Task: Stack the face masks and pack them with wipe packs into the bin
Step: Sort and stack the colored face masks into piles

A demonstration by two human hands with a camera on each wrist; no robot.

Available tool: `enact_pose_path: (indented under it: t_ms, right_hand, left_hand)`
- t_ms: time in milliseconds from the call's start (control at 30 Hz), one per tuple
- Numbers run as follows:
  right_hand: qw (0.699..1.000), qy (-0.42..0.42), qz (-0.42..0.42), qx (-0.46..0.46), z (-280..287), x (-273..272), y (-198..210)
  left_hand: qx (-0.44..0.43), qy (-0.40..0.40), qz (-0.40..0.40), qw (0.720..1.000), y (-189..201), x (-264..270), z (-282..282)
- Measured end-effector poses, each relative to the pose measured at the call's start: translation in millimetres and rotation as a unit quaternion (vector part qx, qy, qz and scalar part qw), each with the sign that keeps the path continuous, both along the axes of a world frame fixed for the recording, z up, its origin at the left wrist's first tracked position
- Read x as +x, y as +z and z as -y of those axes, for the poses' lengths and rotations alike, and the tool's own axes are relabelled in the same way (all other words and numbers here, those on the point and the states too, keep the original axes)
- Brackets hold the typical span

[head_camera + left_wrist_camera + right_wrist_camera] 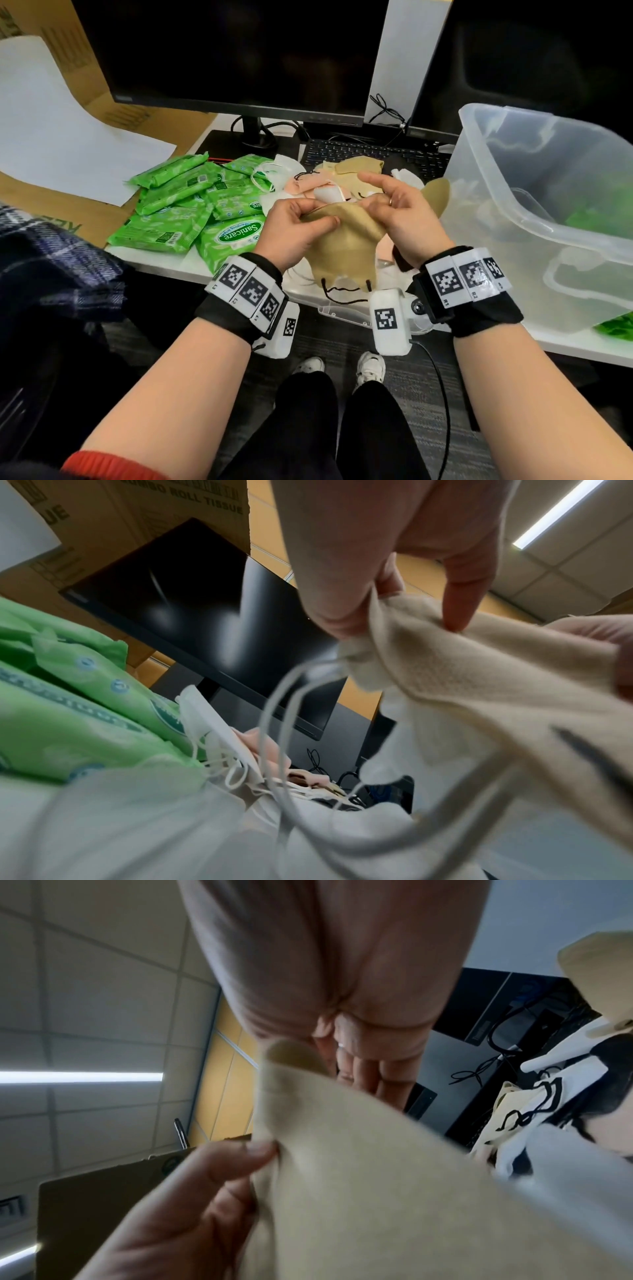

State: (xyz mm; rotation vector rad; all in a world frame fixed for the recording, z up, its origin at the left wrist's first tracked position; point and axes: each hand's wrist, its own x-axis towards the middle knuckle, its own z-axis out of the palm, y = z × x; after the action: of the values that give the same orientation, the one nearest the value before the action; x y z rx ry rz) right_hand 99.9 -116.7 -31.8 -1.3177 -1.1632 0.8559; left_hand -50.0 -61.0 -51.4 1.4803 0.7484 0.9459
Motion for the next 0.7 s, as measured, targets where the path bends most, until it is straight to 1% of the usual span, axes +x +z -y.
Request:
enact_pose_path:
  t_ms: [133, 267, 333, 433, 533, 633, 700]
  right_hand:
    - [0.997, 0.027, 0.069, -0.021, 0, -3, 2]
    - [0.992, 0.034, 0.118, -0.026, -1, -5, 2]
    - [0.988, 0.022, 0.149, -0.034, -3, -4, 0]
    - [0.982, -0.021, 0.181, -0.049, -4, -1, -4]
    - [0.977, -0.061, 0.195, -0.056, -6, 2, -7]
    - [0.971, -0.151, 0.182, -0.045, -5, 7, -6]
    - [0.961, -0.214, 0.173, -0.042, -2, 11, -1]
  left_hand:
    - [0.005, -0.032, 0.004, 0.999, 2, 1, 1]
    - [-0.004, -0.034, 0.014, 0.999, 2, 2, 3]
    - [-0.005, -0.034, 0.017, 0.999, 2, 2, 3]
    - [-0.011, -0.037, 0.022, 0.999, 3, 2, 4]
    - [-0.013, -0.032, 0.019, 0.999, 3, 1, 3]
    - [-0.012, -0.014, 0.004, 1.000, 2, -4, -4]
    - [-0.010, 0.020, 0.006, 1.000, 3, -10, -9]
